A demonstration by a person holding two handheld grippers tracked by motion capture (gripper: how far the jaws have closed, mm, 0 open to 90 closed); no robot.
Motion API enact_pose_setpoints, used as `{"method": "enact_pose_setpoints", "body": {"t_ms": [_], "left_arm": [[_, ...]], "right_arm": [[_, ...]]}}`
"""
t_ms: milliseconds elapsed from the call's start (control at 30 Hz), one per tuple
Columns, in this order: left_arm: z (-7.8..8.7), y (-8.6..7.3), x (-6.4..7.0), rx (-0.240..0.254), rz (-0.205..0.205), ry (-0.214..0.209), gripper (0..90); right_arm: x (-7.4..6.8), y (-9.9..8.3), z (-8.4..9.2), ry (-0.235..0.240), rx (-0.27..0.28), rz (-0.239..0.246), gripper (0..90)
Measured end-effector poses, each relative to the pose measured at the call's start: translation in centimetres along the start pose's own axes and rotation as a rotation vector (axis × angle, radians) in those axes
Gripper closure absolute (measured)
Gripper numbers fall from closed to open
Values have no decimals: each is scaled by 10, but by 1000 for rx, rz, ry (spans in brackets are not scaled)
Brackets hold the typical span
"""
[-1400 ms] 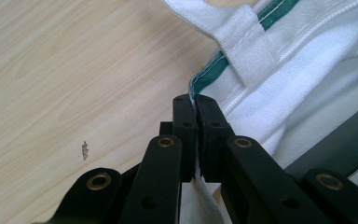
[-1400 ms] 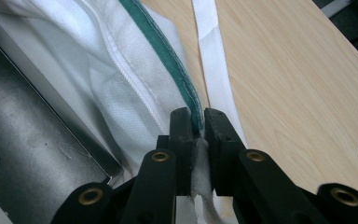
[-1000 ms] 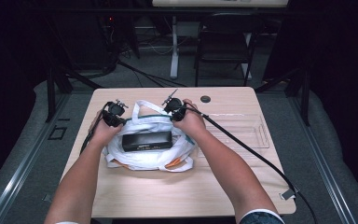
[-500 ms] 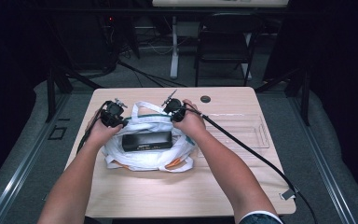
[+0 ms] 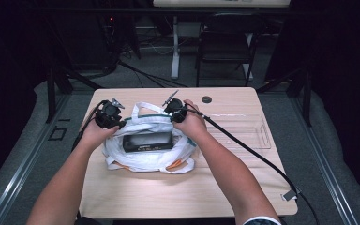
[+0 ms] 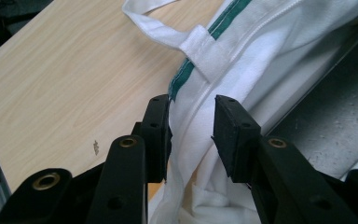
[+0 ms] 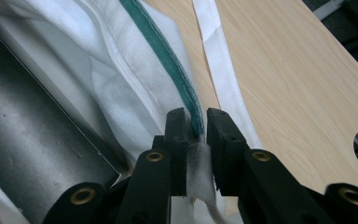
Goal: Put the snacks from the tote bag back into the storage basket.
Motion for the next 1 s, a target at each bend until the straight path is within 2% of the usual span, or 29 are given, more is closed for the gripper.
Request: {"method": "enact_pose_setpoints", "body": {"t_ms": [33, 67, 167, 400, 433, 533, 600, 733, 833, 933, 1000], "left_arm": [[1, 0, 0, 8, -5, 13, 663], [3, -1, 0, 2, -4, 2, 659], [6, -4, -2, -28, 0, 9, 646], [21, 1, -5, 3, -1, 13, 601], [22, 2, -4, 7, -6, 20, 600], [27, 2, 0, 13, -6, 0, 616], [30, 2, 1, 12, -12, 20, 616], [34, 2, 2, -7, -33, 29, 589], [38, 3, 3, -3, -43, 36, 582], [42, 5, 3, 10, -36, 48, 579], [43, 6, 4, 12, -27, 39, 590]], "right_arm": [[0, 0, 1, 6, 2, 0, 777], [0, 1, 2, 7, 8, -1, 772], [-2, 4, 6, 22, 37, -3, 741], [-4, 8, 19, 16, 90, -11, 682], [-3, 8, 22, 17, 91, -6, 677], [-4, 10, 30, 13, 115, -2, 660], [-6, 10, 37, 12, 130, 8, 655], [-12, 10, 52, 20, 157, 39, 635], [-18, 9, 62, 26, 183, 43, 621], [-23, 6, 71, 33, 187, 57, 612], [-25, 3, 75, 35, 182, 64, 608]]}}
Point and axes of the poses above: each handheld gripper's, and its own axes: z roughly backward along the jaws, y roughly out of its top, x roughly to its right, the point moved 7 cm from there along -z, roughly forward along the jaws, and after that the axes turned 4 degrees about -y, right-handed, at the moved point
